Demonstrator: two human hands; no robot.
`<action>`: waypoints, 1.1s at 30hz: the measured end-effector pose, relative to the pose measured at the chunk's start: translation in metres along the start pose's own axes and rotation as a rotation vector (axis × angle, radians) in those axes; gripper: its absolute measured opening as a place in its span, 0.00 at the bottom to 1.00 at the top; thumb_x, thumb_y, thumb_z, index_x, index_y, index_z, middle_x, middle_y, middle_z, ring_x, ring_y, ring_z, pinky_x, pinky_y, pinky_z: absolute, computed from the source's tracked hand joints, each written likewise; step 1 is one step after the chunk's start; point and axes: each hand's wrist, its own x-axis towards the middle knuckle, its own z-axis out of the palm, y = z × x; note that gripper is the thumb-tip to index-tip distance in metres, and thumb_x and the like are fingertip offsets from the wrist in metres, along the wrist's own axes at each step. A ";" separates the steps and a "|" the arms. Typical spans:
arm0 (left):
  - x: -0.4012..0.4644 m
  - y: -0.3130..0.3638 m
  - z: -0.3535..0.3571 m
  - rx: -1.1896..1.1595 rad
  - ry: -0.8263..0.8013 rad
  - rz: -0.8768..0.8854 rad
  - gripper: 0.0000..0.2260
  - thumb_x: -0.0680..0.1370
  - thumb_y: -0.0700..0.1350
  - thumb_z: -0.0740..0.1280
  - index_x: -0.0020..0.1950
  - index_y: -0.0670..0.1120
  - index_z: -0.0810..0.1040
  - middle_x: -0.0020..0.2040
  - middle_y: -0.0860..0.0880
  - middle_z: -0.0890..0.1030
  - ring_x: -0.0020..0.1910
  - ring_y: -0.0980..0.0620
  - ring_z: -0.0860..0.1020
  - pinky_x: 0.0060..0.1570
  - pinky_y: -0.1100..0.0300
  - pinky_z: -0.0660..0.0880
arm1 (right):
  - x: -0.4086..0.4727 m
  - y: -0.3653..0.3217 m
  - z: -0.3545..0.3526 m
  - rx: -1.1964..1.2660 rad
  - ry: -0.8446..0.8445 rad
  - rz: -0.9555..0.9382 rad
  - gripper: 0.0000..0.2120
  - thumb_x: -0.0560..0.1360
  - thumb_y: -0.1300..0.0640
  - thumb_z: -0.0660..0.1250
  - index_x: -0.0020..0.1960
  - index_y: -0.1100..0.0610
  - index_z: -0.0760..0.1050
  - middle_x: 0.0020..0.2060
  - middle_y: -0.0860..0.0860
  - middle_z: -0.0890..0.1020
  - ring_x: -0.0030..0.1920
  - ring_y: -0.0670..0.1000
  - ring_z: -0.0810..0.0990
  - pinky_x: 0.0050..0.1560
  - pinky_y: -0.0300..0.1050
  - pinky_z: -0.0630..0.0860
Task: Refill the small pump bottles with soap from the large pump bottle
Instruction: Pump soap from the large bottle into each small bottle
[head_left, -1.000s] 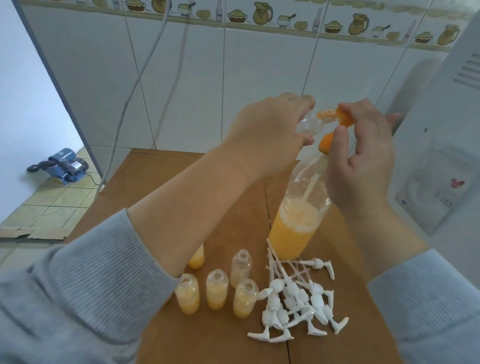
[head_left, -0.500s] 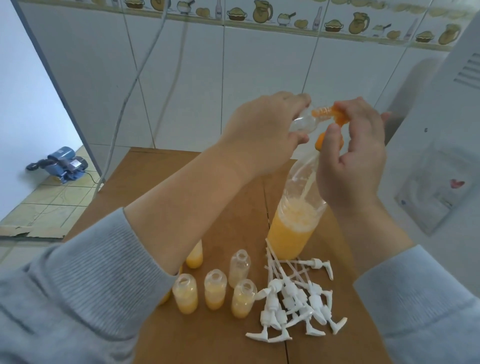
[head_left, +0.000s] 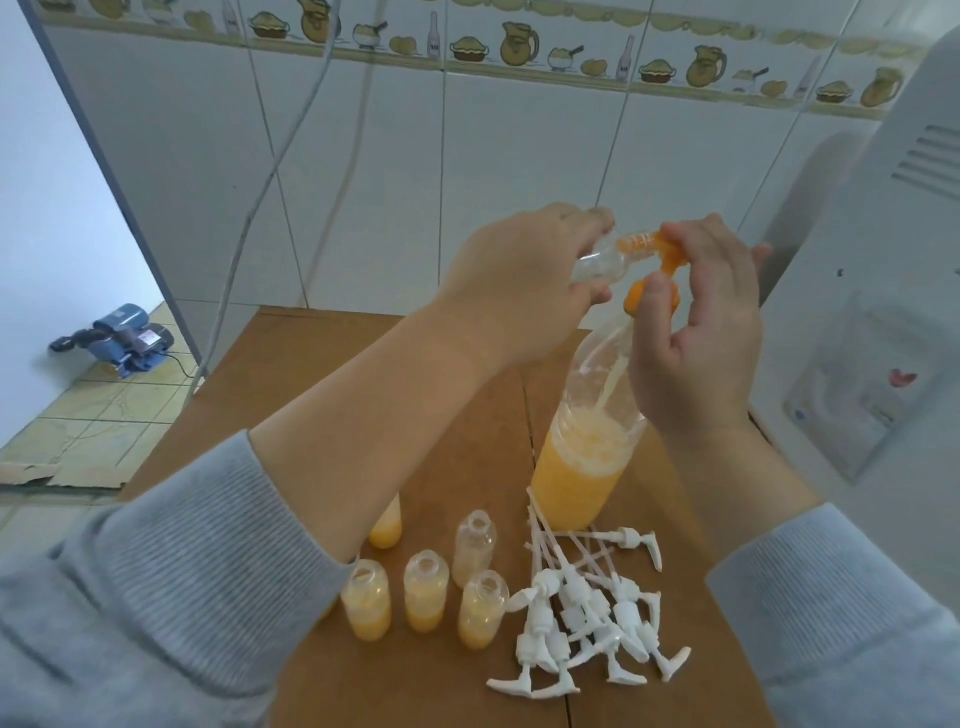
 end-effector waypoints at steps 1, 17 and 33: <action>0.000 0.000 0.003 -0.013 -0.003 -0.003 0.20 0.77 0.53 0.65 0.67 0.50 0.69 0.57 0.53 0.77 0.49 0.52 0.74 0.53 0.55 0.72 | -0.001 0.002 0.002 0.006 0.018 0.006 0.16 0.77 0.57 0.55 0.60 0.62 0.74 0.57 0.56 0.78 0.65 0.51 0.70 0.74 0.47 0.50; 0.000 -0.002 0.004 -0.043 -0.038 -0.017 0.17 0.77 0.52 0.66 0.64 0.49 0.71 0.55 0.54 0.76 0.44 0.54 0.71 0.48 0.61 0.68 | -0.005 0.001 0.004 -0.029 -0.024 0.011 0.17 0.75 0.58 0.56 0.62 0.62 0.72 0.58 0.55 0.76 0.63 0.48 0.70 0.75 0.52 0.52; 0.003 -0.004 0.004 -0.044 -0.052 -0.007 0.15 0.76 0.52 0.66 0.60 0.47 0.73 0.52 0.52 0.77 0.48 0.53 0.74 0.47 0.61 0.69 | -0.003 0.011 0.010 0.007 0.064 -0.028 0.15 0.76 0.60 0.55 0.57 0.64 0.76 0.54 0.58 0.79 0.61 0.52 0.74 0.74 0.47 0.51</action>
